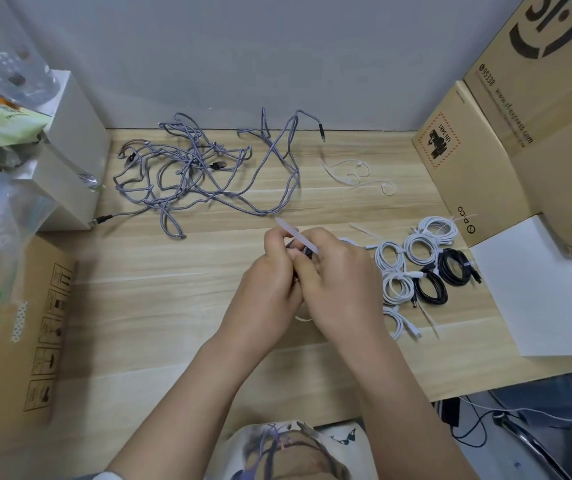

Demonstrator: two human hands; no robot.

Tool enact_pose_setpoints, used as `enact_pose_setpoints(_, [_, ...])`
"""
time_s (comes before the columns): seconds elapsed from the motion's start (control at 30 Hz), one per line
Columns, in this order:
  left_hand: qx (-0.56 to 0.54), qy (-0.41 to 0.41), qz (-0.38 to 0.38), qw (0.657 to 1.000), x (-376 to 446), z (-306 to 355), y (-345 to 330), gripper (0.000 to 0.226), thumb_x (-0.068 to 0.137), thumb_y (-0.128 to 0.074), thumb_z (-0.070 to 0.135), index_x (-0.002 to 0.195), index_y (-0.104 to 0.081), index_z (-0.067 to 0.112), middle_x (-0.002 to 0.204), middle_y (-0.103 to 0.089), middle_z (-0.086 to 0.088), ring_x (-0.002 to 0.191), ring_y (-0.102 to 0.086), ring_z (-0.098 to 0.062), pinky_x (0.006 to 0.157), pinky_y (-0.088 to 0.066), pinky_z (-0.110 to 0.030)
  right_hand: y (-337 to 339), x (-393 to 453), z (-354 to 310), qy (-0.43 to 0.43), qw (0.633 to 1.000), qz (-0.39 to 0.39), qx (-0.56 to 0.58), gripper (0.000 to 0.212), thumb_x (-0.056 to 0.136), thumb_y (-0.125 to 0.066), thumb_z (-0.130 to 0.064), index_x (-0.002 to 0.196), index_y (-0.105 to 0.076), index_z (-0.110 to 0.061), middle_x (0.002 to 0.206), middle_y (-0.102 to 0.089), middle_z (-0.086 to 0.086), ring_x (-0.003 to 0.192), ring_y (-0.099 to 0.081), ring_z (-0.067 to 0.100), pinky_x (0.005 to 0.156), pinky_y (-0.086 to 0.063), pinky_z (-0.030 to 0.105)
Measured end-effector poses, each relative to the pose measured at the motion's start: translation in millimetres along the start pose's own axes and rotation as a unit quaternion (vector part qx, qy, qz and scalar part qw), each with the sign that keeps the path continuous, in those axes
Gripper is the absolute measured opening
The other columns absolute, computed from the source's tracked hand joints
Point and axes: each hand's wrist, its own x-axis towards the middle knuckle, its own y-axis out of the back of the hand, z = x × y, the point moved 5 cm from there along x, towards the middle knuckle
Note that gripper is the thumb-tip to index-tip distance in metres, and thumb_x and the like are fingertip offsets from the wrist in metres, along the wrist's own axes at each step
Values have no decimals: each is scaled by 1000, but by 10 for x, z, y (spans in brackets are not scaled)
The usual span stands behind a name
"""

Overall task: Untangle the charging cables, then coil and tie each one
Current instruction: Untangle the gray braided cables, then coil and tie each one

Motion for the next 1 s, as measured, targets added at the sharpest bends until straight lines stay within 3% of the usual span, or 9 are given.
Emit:
enact_pose_setpoints(0.07, [-48, 11, -15, 999, 13, -9, 24, 30, 92, -48, 7, 118, -34, 11, 86, -66, -1, 79, -63, -18, 70, -49, -39, 1, -8, -10, 27, 998, 28, 49, 16, 87, -54, -25, 96, -67, -22, 63, -58, -9, 69, -58, 23, 58, -32, 31])
enact_pose_setpoints(0.23, [-139, -2, 4, 990, 32, -18, 93, 40, 86, -57, 6, 121, -41, 17, 77, -62, 13, 67, -58, 5, 62, -42, -12, -25, -38, 21, -7, 963, -34, 267, 16, 84, -56, -39, 96, -56, -28, 62, -56, -18, 56, -53, 8, 59, -46, 35])
enact_pose_setpoints(0.3, [-193, 24, 29, 980, 47, -81, 131, 44, 79, -58, 18, 121, -46, 24, 73, -66, 6, 66, -59, -4, 67, -49, -23, 6, -78, -21, -8, 928, -53, 369, 28, 87, -51, -52, 96, -48, -25, 56, -49, -16, 52, -42, 3, 54, -37, 30])
enact_pose_setpoints(0.4, [-279, 43, 46, 958, 63, -134, 125, 45, 77, -62, 16, 121, -52, 21, 75, -66, 7, 67, -59, -13, 70, -50, -34, 81, -75, -54, -9, 898, -23, 439, 21, 95, -39, -35, 80, -43, -21, 55, -44, -16, 52, -39, 0, 53, -34, 15])
enact_pose_setpoints(0.47, [-304, 41, 46, 951, 61, -119, 115, 44, 77, -62, 15, 120, -54, 18, 78, -65, 7, 67, -58, -13, 68, -47, -30, 93, -56, -30, -25, 903, -3, 429, 23, 91, -47, -29, 71, -45, -18, 53, -42, -8, 51, -38, 7, 50, -33, 17])
enact_pose_setpoints(0.53, [-321, 37, 49, 945, 54, -90, 107, 42, 75, -61, 13, 116, -55, 24, 82, -67, 9, 72, -60, -9, 68, -49, -25, 78, -53, -16, -40, 927, 3, 373, 28, 81, -56, -30, 63, -46, -12, 52, -41, 7, 51, -36, 21, 48, -30, 30])
enact_pose_setpoints(0.67, [-377, 31, 50, 924, 59, -37, 106, 42, 74, -57, 8, 116, -56, 15, 92, -68, 10, 86, -63, -2, 68, -49, -15, 74, -77, 8, -73, 941, 44, 327, 29, 70, -57, -20, 53, -35, -11, 44, -32, -8, 47, -26, 7, 45, -25, 20])
enact_pose_setpoints(0.8, [-393, 17, 28, 919, 71, 1, 110, 35, 76, -55, 5, 111, -57, 9, 84, -65, 11, 81, -57, -6, 66, -48, -18, 74, -79, 34, -74, 943, 59, 320, 28, 70, -57, -20, 55, -39, -6, 45, -32, -7, 47, -27, 7, 45, -27, 21])
enact_pose_setpoints(1.0, [-393, 16, 22, 919, 64, 22, 118, 29, 77, -54, 4, 104, -59, 14, 85, -63, 7, 82, -55, -7, 66, -46, -19, 62, -68, 31, -69, 940, 40, 332, 29, 71, -59, -21, 51, -39, -15, 45, -35, -8, 46, -29, 6, 47, -29, 23])
